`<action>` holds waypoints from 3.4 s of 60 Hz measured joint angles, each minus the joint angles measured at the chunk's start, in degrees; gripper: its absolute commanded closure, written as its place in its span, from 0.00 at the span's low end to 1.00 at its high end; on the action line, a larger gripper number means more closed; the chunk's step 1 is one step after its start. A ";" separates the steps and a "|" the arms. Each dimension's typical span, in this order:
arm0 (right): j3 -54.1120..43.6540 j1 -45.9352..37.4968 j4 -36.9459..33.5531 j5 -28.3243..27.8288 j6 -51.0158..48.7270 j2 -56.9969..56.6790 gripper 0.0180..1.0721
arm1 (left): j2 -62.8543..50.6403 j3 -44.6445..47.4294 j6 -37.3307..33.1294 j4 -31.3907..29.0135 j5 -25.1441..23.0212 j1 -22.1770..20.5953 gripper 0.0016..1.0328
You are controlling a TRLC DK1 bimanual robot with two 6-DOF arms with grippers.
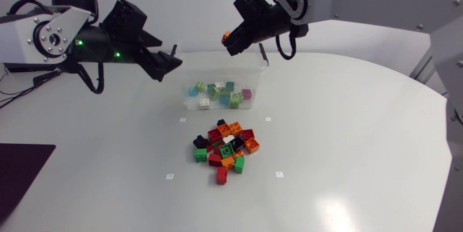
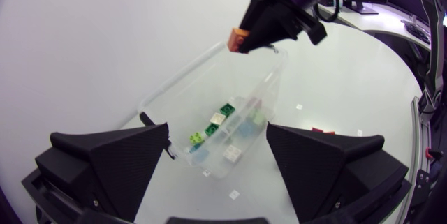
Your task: Place the duplo bricks in the container
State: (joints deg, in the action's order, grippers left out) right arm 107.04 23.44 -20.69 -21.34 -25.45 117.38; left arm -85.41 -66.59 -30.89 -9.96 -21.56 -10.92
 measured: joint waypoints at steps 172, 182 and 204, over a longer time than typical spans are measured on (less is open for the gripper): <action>-55.54 6.88 7.19 15.26 6.43 -20.76 0.19 | -16.09 18.99 -24.17 -0.33 -1.97 -14.67 0.72; -52.92 7.28 5.64 16.72 8.13 -18.69 0.20 | -11.65 20.22 -24.20 -2.49 -1.99 -14.27 0.72; -47.76 8.02 2.84 19.15 10.47 -12.55 0.25 | 1.14 20.83 -24.11 -7.41 -1.97 -11.23 0.72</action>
State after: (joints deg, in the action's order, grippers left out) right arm 59.29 31.46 -17.85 -2.20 -14.98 104.84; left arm -84.27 -45.76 -55.00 -17.37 -23.53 -22.15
